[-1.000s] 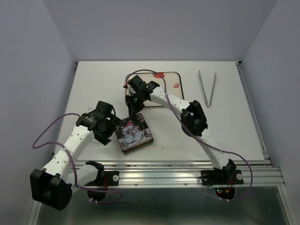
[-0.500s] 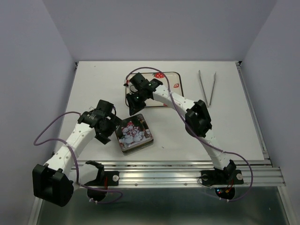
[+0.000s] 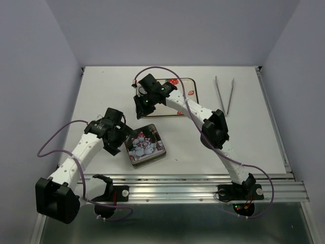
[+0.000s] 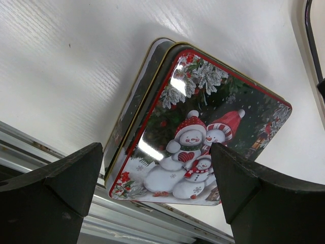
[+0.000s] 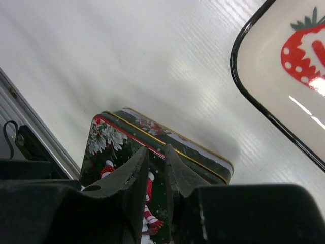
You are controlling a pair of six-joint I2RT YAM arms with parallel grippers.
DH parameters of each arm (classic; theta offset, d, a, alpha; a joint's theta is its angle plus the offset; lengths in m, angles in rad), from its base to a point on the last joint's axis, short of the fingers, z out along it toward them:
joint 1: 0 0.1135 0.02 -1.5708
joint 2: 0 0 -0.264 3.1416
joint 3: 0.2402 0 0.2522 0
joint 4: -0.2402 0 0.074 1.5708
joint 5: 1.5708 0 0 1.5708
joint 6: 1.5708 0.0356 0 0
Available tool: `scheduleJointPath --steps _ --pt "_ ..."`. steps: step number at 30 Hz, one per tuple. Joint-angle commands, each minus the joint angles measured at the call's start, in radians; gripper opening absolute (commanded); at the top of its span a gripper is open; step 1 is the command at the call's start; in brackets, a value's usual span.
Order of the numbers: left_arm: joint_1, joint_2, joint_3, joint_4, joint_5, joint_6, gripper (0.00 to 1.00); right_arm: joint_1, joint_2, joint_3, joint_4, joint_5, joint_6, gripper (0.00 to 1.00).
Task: Pack the cookies
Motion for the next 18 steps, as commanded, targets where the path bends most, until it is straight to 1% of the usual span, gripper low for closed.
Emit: scheduleJointPath --steps 1,3,8,11,14,16,18 --pt "0.007 -0.02 0.008 -0.007 -0.01 0.019 0.99 0.011 -0.074 -0.014 0.099 0.034 0.019 0.25" --pt "0.007 -0.02 0.002 -0.002 -0.005 0.019 0.99 0.011 -0.073 -0.057 0.114 0.049 0.014 0.25" --pt "0.01 -0.023 0.007 -0.005 -0.007 0.022 0.99 0.011 -0.007 -0.002 0.079 0.057 0.008 0.25" --pt "0.012 -0.023 0.003 -0.005 -0.002 0.022 0.99 0.011 0.002 -0.009 0.077 0.042 0.006 0.25" --pt "0.012 -0.021 0.0 -0.001 -0.004 0.022 0.99 0.011 -0.018 -0.05 0.079 -0.001 0.011 0.24" --pt "0.013 -0.018 0.002 0.001 -0.01 0.024 0.99 0.022 -0.036 -0.119 0.082 -0.032 0.012 0.22" --pt "0.015 -0.014 0.003 0.004 -0.012 0.027 0.99 0.033 -0.062 -0.161 0.082 -0.027 0.0 0.22"
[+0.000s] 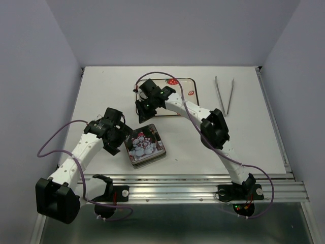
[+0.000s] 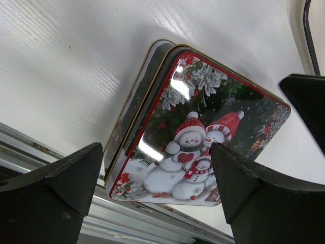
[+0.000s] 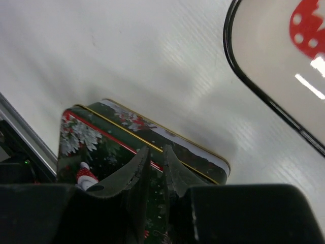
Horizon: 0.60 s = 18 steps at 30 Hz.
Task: Pack the cookies
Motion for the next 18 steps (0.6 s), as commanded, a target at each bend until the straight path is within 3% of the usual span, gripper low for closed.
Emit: scheduleJointPath --steps 1,11,18 --pt "0.008 -0.012 0.003 0.004 -0.015 0.019 0.99 0.031 -0.049 -0.088 0.006 -0.03 -0.012 0.22" --pt "0.01 0.016 0.005 0.027 -0.006 0.039 0.99 0.031 -0.051 -0.08 0.002 0.008 -0.012 0.21" --pt "0.01 0.03 0.011 0.027 0.037 0.077 0.99 0.031 -0.02 0.109 -0.015 0.129 -0.006 0.24"
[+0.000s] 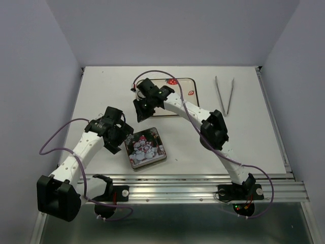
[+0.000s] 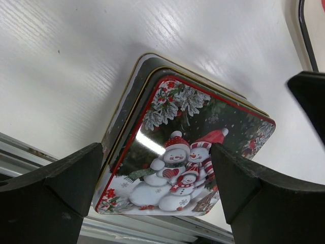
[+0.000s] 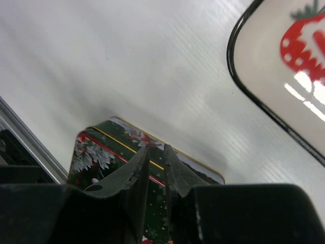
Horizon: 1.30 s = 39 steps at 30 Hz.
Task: Pack the cookies
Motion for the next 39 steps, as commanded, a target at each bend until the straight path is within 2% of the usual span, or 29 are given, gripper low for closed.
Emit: scheduleJointPath --steps 1,4,7,11,14,17,22,25,28,31,35,39 --pt "0.003 0.011 0.011 -0.005 0.028 0.055 0.99 0.007 -0.03 0.112 0.018 0.113 0.0 0.24" --pt "0.003 0.022 0.007 -0.005 0.045 0.071 0.99 0.007 -0.081 0.073 0.015 0.186 -0.015 0.23" --pt "0.003 0.006 0.002 -0.01 0.055 0.069 0.99 0.007 -0.158 0.004 0.008 0.177 -0.014 0.22" --pt "0.002 -0.033 -0.021 -0.057 0.083 0.031 0.99 0.007 -0.321 -0.257 0.04 0.141 -0.005 0.2" --pt "0.002 -0.113 -0.018 -0.114 0.115 -0.01 0.99 0.007 -0.431 -0.38 0.074 0.044 -0.006 0.2" --pt "0.002 -0.152 0.029 -0.162 0.156 -0.052 0.99 0.032 -0.475 -0.406 0.038 -0.037 -0.002 0.19" --pt "0.0 -0.135 0.117 -0.133 0.204 -0.069 0.99 0.046 -0.498 -0.463 0.012 -0.071 -0.005 0.19" --pt "-0.009 -0.097 0.103 -0.061 0.239 -0.046 0.99 0.056 -0.504 -0.509 0.047 -0.105 0.003 0.18" --pt "-0.032 -0.092 0.053 -0.021 0.244 -0.059 0.99 0.056 -0.516 -0.572 0.104 -0.122 0.041 0.18" --pt "-0.064 -0.126 -0.039 0.03 0.259 -0.107 0.99 0.065 -0.536 -0.737 0.197 -0.1 0.078 0.19" --pt "-0.124 -0.156 -0.136 0.085 0.247 -0.168 0.99 0.065 -0.516 -0.808 0.247 -0.079 0.077 0.18" --pt "-0.161 -0.106 -0.188 0.124 0.255 -0.164 0.99 0.065 -0.503 -0.859 0.245 -0.033 0.067 0.17"
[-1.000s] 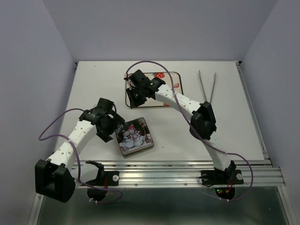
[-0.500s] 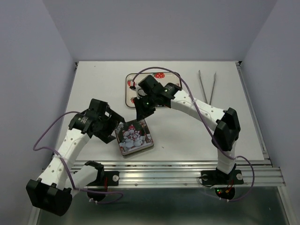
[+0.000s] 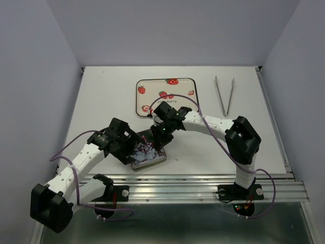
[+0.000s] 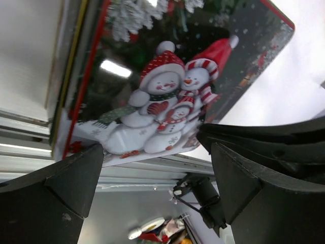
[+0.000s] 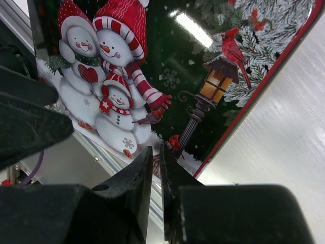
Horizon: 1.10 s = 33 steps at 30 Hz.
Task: Pack the cookies
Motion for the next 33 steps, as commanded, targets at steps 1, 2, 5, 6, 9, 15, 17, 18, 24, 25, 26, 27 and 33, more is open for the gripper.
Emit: scheduleJointPath --steps 1,2,5,6,9,15,17,18,24,25,26,27,33 --pt "-0.041 0.038 -0.043 0.046 -0.007 -0.015 0.99 0.007 -0.006 -0.045 0.066 0.058 -0.005 0.17" --pt "-0.046 0.049 -0.046 0.034 -0.011 -0.017 0.99 0.007 -0.004 -0.047 0.065 0.06 -0.003 0.17" --pt "-0.047 0.065 -0.064 0.006 -0.036 -0.029 0.99 0.007 0.0 -0.049 0.065 0.066 0.001 0.17" --pt "-0.047 0.065 -0.066 -0.02 -0.037 -0.043 0.99 0.007 0.006 -0.047 0.065 0.069 0.004 0.17" --pt "-0.047 0.071 -0.064 -0.098 -0.04 -0.075 0.99 0.007 0.016 -0.035 0.063 0.078 0.0 0.17" --pt "-0.037 0.126 0.051 -0.066 -0.092 -0.052 0.99 0.007 0.048 0.111 0.052 0.083 -0.019 0.18" --pt "-0.037 0.172 0.16 -0.072 -0.154 0.02 0.99 -0.002 0.054 0.164 0.048 0.075 -0.016 0.18" --pt "-0.028 0.221 0.283 -0.094 -0.219 0.04 0.99 -0.002 0.056 0.216 0.046 0.066 -0.012 0.18" --pt "0.011 0.312 0.581 -0.225 -0.342 0.105 0.99 -0.002 0.068 0.341 0.043 0.0 -0.012 0.18" --pt "0.044 0.318 0.615 -0.261 -0.349 0.095 0.99 -0.002 0.068 0.349 0.042 -0.017 -0.014 0.18" --pt "0.06 0.327 0.623 -0.319 -0.365 0.088 0.99 -0.002 0.063 0.353 0.042 -0.02 -0.019 0.18" --pt "0.074 0.327 0.626 -0.338 -0.375 0.08 0.99 -0.002 0.053 0.355 0.042 -0.015 -0.022 0.18" --pt "0.235 0.322 0.539 -0.376 -0.412 0.1 0.99 0.037 0.025 0.337 0.04 -0.06 -0.066 0.17"
